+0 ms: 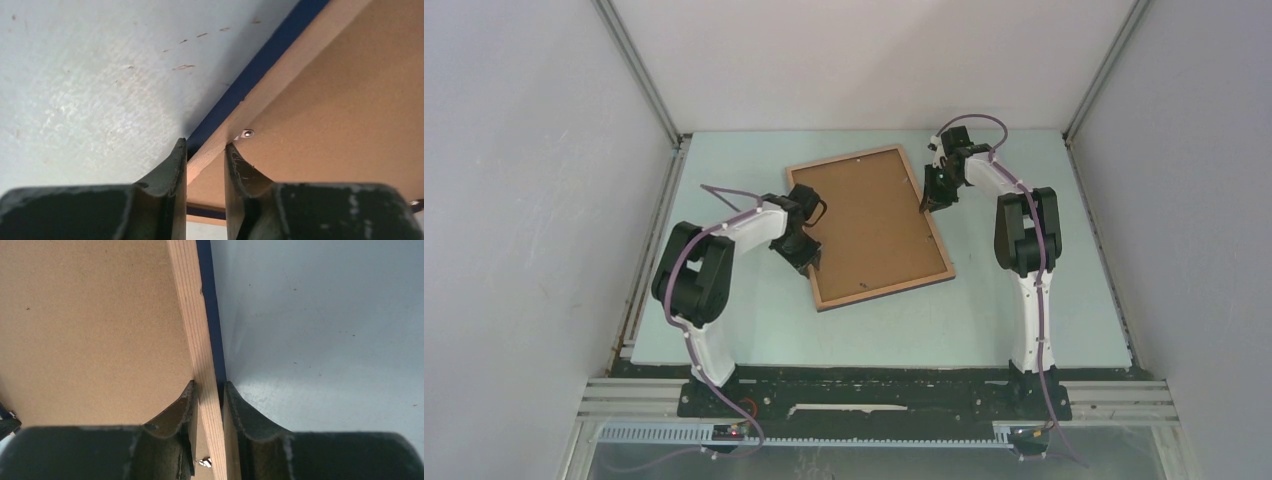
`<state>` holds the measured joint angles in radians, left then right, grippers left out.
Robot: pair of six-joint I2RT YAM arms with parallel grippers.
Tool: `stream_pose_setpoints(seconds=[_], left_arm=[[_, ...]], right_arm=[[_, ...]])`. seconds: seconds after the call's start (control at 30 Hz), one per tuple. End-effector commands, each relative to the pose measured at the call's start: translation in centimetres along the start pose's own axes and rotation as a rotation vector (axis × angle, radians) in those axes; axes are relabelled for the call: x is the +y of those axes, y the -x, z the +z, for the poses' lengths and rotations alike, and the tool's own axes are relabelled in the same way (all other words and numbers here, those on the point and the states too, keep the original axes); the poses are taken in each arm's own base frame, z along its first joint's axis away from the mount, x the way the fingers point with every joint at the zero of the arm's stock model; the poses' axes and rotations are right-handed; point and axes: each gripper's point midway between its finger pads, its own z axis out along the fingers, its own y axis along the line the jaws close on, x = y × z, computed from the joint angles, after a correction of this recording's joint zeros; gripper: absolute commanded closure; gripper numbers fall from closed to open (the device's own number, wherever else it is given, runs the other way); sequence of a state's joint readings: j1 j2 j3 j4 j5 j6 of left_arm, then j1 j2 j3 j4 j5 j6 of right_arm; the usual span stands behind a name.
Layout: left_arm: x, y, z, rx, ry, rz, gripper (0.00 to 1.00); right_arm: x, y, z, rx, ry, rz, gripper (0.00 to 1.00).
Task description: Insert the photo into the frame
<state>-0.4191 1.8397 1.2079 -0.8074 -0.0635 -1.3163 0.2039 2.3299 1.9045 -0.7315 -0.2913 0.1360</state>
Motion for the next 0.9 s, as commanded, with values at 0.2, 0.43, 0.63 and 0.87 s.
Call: stream_pose_setpoints(seconds=[0.2,0.43,0.63,0.87], left_arm=[[0.4,4.0,2.2,-0.189,0.031,0.448,1.0],[-2.7,4.6,-1.4,-0.279,-0.202,0.678,0.77],[-3.1,4.7,-4.7,-0.323,-0.307,0.723,0.2],[0.0,-0.2,-5.2,-0.158,-0.474,0.606,0.12]], right_arm=[[-0.1,-1.6,-0.5,0.056,-0.033,-0.004,1.0],[-0.2,-1.6,-0.6,0.057,-0.044,-0.007,1.0],[-0.4,-1.5,-0.8,0.049,-0.056,-0.006,1.0],[-1.0,-1.4,-1.2,0.03,-0.075,0.042,1.0]])
